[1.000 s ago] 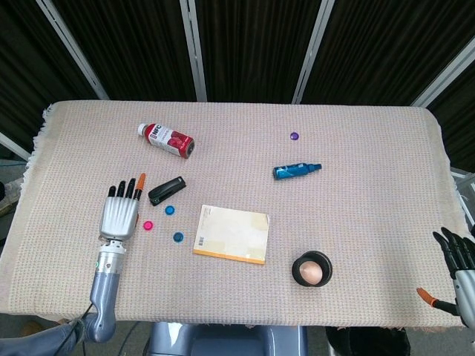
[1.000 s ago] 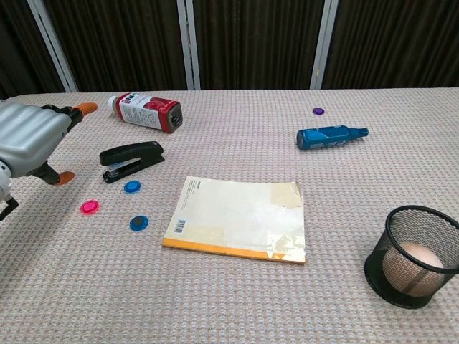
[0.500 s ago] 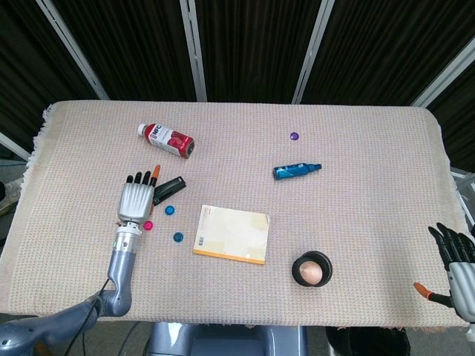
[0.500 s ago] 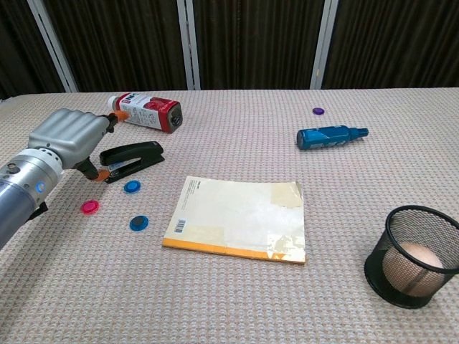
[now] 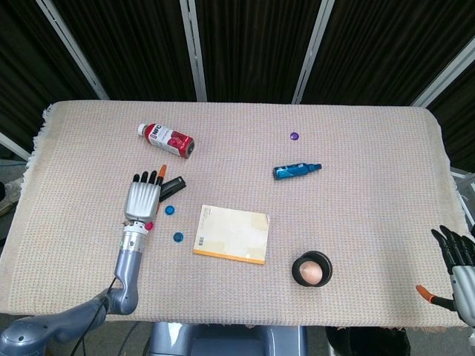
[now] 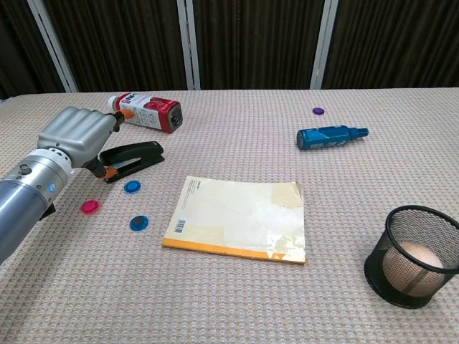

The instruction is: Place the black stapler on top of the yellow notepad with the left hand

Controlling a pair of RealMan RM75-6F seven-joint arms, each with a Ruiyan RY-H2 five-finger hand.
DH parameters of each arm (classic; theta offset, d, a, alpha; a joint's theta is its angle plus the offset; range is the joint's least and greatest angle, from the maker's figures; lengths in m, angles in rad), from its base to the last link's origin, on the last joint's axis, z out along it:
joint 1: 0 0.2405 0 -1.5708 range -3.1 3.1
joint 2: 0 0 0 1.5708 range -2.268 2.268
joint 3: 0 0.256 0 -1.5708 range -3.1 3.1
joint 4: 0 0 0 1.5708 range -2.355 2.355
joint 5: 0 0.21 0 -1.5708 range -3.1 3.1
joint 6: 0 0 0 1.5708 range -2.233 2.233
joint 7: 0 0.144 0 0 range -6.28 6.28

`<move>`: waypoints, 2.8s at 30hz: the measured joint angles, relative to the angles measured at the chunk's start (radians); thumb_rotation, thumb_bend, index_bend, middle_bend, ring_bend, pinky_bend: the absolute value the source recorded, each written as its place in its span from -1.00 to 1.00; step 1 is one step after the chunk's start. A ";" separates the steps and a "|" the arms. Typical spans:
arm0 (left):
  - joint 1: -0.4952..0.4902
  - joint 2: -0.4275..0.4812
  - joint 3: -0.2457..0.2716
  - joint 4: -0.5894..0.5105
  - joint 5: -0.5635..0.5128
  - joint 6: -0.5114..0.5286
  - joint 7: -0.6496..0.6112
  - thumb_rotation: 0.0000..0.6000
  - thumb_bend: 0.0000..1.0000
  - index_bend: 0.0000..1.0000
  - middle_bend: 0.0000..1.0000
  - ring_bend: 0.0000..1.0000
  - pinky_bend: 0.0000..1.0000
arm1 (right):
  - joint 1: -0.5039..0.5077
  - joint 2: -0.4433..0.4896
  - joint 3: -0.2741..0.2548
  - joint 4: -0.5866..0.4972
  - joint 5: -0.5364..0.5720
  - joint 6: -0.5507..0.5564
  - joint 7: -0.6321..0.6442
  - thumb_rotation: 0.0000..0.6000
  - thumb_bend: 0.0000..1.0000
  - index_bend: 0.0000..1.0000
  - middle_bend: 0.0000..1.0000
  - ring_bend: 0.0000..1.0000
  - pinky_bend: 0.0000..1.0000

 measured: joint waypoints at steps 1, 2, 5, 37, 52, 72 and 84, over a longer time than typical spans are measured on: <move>-0.003 0.000 -0.004 0.008 -0.001 0.004 -0.007 1.00 -0.50 -0.82 -0.53 -0.55 -0.38 | 0.000 0.000 0.000 0.000 0.000 0.000 -0.001 1.00 -0.88 -1.00 -1.00 -1.00 -1.00; -0.005 -0.001 -0.006 0.014 -0.001 0.007 -0.012 1.00 -0.50 -0.82 -0.53 -0.55 -0.38 | 0.000 -0.001 -0.001 -0.001 0.000 0.000 -0.003 1.00 -0.88 -1.00 -1.00 -1.00 -1.00; -0.012 -0.003 -0.011 0.034 -0.003 0.008 -0.035 1.00 -0.50 -0.82 -0.53 -0.55 -0.38 | -0.001 -0.001 -0.006 -0.003 -0.010 0.000 -0.007 1.00 -0.88 -1.00 -1.00 -1.00 -1.00; -0.064 -0.057 0.017 0.143 -0.033 -0.072 -0.095 1.00 -0.44 -0.05 -0.02 -0.17 -0.01 | -0.013 -0.001 -0.033 0.002 -0.073 0.031 -0.004 1.00 -0.88 -1.00 -1.00 -1.00 -1.00; -0.039 -0.017 0.031 0.099 -0.005 -0.018 -0.155 1.00 -0.31 0.21 0.22 0.07 0.14 | -0.006 -0.008 -0.034 -0.005 -0.069 0.016 -0.030 1.00 -0.88 -1.00 -1.00 -1.00 -1.00; 0.016 0.109 0.041 -0.114 0.090 0.142 -0.260 1.00 -0.30 0.24 0.24 0.09 0.16 | 0.002 -0.014 -0.033 -0.019 -0.053 -0.005 -0.059 1.00 -0.88 -1.00 -1.00 -1.00 -1.00; -0.088 -0.022 0.051 -0.099 0.134 0.074 -0.274 1.00 -0.32 0.25 0.24 0.09 0.16 | 0.000 -0.007 -0.039 -0.011 -0.069 0.004 -0.030 1.00 -0.88 -1.00 -1.00 -1.00 -1.00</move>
